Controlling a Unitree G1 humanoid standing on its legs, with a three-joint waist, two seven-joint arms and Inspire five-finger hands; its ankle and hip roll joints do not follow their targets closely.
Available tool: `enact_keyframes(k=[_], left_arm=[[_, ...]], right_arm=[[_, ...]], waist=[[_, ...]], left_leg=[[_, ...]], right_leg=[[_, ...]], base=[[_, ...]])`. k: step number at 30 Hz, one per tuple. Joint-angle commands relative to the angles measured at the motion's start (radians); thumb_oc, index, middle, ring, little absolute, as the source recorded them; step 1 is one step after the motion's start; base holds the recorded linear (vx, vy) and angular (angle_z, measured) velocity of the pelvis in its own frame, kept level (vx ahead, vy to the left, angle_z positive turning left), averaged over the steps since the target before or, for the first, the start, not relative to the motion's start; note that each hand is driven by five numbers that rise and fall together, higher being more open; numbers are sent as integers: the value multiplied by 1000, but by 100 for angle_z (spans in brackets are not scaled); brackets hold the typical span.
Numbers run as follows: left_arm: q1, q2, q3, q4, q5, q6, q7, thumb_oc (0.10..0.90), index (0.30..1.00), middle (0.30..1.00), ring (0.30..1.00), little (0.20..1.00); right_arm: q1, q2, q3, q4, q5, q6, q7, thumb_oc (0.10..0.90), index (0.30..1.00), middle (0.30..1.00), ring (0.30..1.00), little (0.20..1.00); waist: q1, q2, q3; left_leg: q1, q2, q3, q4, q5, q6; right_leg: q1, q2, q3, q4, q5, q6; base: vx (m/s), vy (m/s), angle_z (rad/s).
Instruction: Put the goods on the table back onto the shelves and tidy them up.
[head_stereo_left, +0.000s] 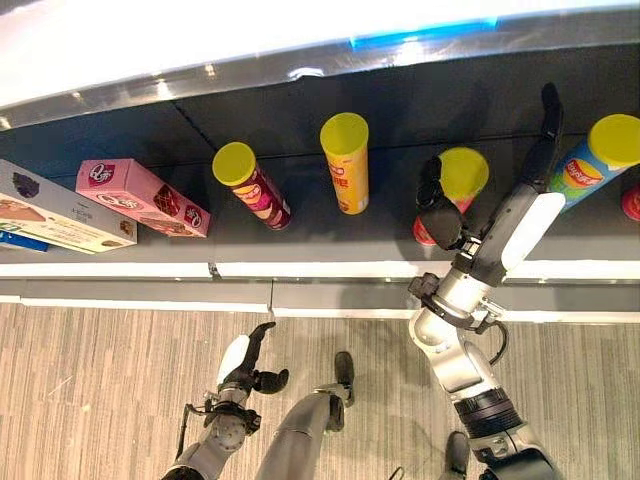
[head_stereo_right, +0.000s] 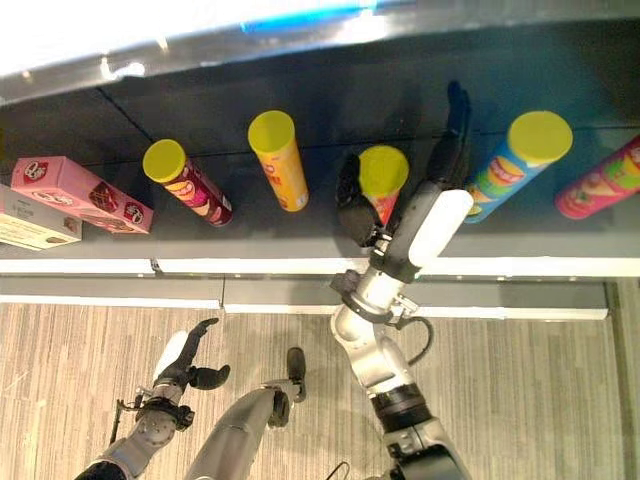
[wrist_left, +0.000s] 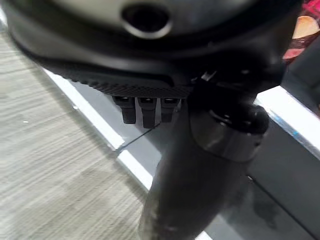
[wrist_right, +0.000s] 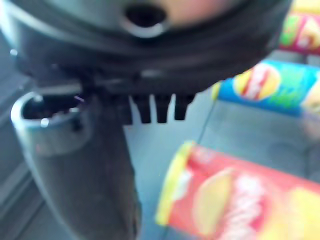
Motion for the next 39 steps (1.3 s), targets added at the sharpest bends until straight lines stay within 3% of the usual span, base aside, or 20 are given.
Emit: enact_keyframes(k=[1,7,11,12,13,15,18,25,26,29,32,34,36,37,39], left_arm=[[-5,59,19,-33,15,-22,70,800,900,900,900,900],[-4,51,17,26,19,-4,87,800,900,900,900,900],[-1,40,22,61,16,7,86,800,900,900,900,900],[3,29,28,86,10,12,86,800,900,900,900,900],[4,29,27,86,11,12,86,800,900,900,900,900],[8,23,31,102,6,15,78,800,900,900,900,900],[23,18,34,131,16,24,59,800,900,900,900,900],[47,-3,50,195,47,42,33,800,900,900,900,900],[49,-15,50,208,56,40,18,800,900,900,900,900],[54,-14,54,208,74,38,-3,800,900,900,900,900],[73,6,46,158,111,13,-50,800,900,900,900,900],[75,7,46,157,111,13,-50,800,900,900,900,900],[81,26,21,121,118,11,-80,800,900,900,900,900],[82,27,21,120,117,11,-81,800,900,900,900,900],[60,57,6,89,146,21,-98,800,900,900,900,900]], right_arm=[[-68,-27,-34,-109,-41,-117,-4,800,900,900,900,900],[-59,-13,6,-132,-16,-144,23,800,900,900,900,900],[-30,-16,12,-139,-11,-145,32,800,900,900,900,900],[3,-20,20,-131,-2,-152,35,800,900,900,900,900],[4,-20,20,-130,-2,-152,35,800,900,900,900,900],[45,-25,29,-114,10,-162,43,800,900,900,900,900],[188,-37,26,-118,44,-198,79,800,900,900,900,900],[426,-76,33,-139,74,-239,147,800,900,900,900,900],[498,-94,44,-100,66,-228,169,800,900,900,900,900],[570,-119,34,-64,50,-196,207,800,900,900,900,900],[720,-128,-20,24,76,-143,342,800,900,900,900,900],[721,-128,-20,23,77,-143,343,800,900,900,900,900],[786,-114,-29,250,115,-94,417,800,900,900,900,900],[785,-113,-29,251,114,-95,417,800,900,900,900,900],[837,-122,-49,350,230,-93,563,800,900,900,900,900]], waist=[[30,-15,-4],[21,-64,-24],[10,-84,-36],[-3,-99,-42],[0,-98,-48],[-15,-112,-53],[-51,-131,-82],[-128,-145,-123],[-157,-144,-137],[-186,-148,-150],[-250,-147,-169],[-248,-148,-169],[-289,-144,-180],[-289,-145,-179],[-306,-151,-184]], left_leg=[[19,31,-100,114,-208,-80],[160,30,-117,-12,-165,-86],[234,36,-115,-70,-143,-92],[280,43,-98,-120,-89,-95],[295,45,-108,-129,-117,-101],[332,54,-90,-177,-58,-106],[411,91,-67,-266,-6,-130],[503,141,-22,-351,51,-158],[528,156,-7,-372,67,-168],[555,170,9,-391,77,-175],[601,194,42,-412,88,-187],[603,194,44,-414,88,-188],[634,210,63,-422,93,-195],[635,211,64,-422,93,-195],[639,218,62,-428,103,-202]], right_leg=[[125,-1,0,-47,354,14],[153,20,-7,-32,381,14],[169,30,-8,-23,394,15],[169,35,-5,-18,405,16],[181,39,-5,-23,394,17],[176,45,4,-21,412,20],[184,71,11,-33,393,28],[186,106,38,-39,317,26],[186,117,47,-39,284,24],[187,125,55,-38,270,22],[186,142,85,-26,240,16],[186,143,87,-25,240,15],[185,160,114,-22,216,11],[185,160,115,-22,216,11],[186,168,123,-20,204,4]], base=[[-11,-62,9],[15,-36,14],[27,-20,8],[51,-17,-6],[-37,-11,-11],[-20,-19,-11],[28,-31,-12],[9,6,-24],[-13,13,-41],[-2,0,-31],[-9,9,-29],[-5,6,-40],[-32,-4,-37],[-45,-34,-13],[-40,-39,-14]])
